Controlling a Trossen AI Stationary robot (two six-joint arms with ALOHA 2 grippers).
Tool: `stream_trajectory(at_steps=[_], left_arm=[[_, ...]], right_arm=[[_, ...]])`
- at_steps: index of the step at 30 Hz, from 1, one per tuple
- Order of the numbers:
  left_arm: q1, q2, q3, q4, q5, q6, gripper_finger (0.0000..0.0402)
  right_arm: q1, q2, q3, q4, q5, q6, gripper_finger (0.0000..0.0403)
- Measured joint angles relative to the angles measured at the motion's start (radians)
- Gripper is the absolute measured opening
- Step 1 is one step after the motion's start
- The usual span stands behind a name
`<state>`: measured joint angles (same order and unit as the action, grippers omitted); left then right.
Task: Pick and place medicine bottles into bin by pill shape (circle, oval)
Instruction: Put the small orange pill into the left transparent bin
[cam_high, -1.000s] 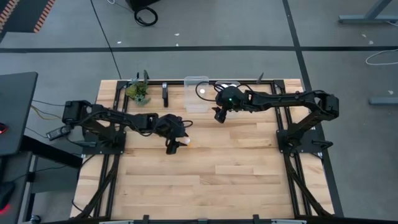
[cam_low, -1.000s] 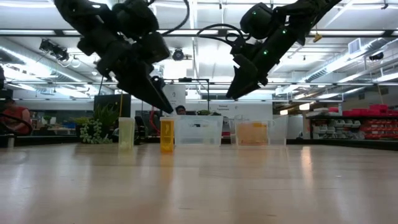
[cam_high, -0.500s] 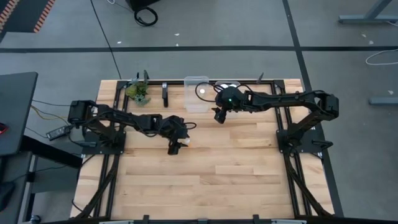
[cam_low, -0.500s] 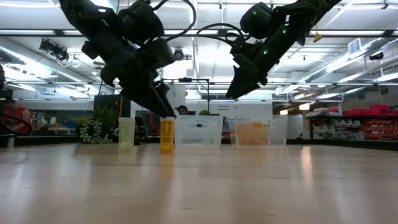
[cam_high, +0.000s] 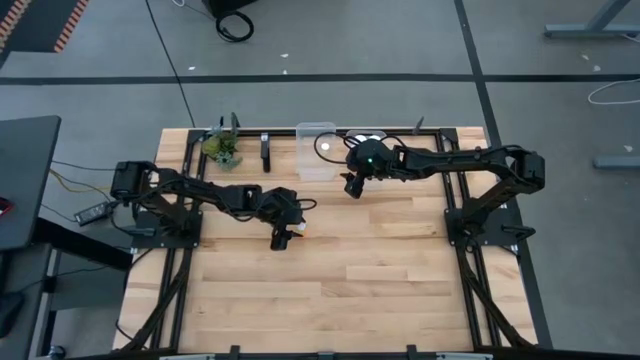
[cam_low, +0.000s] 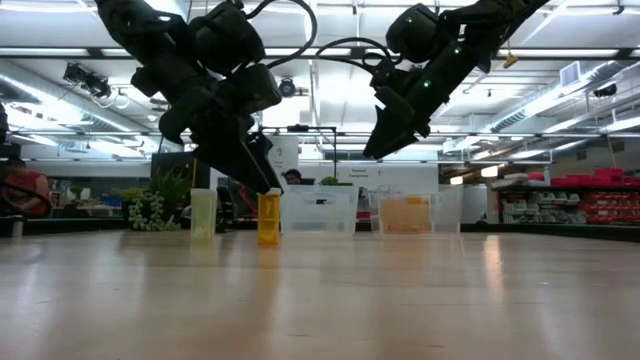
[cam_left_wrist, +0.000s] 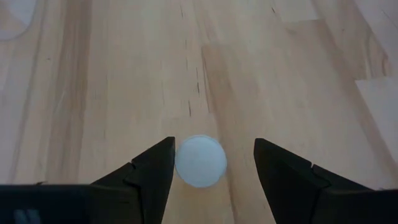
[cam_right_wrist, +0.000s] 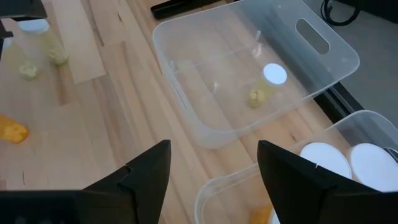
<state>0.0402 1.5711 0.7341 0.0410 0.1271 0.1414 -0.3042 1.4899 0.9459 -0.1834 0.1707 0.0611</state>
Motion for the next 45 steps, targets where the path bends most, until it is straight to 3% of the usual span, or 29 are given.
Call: stream_trajectory(at_steps=[20, 45], left_arm=[[0.0, 0.0, -0.001, 0.0, -0.028, 0.028, 0.0229], [0.0, 0.115, -0.002, 0.047, -0.03, 0.03, 0.0229]], right_arm=[[0.0, 0.0, 0.0, 0.0, 0.0, 0.001, 0.0246], [0.0, 0.0, 0.0, 0.008, 0.0, 0.001, 0.0246]])
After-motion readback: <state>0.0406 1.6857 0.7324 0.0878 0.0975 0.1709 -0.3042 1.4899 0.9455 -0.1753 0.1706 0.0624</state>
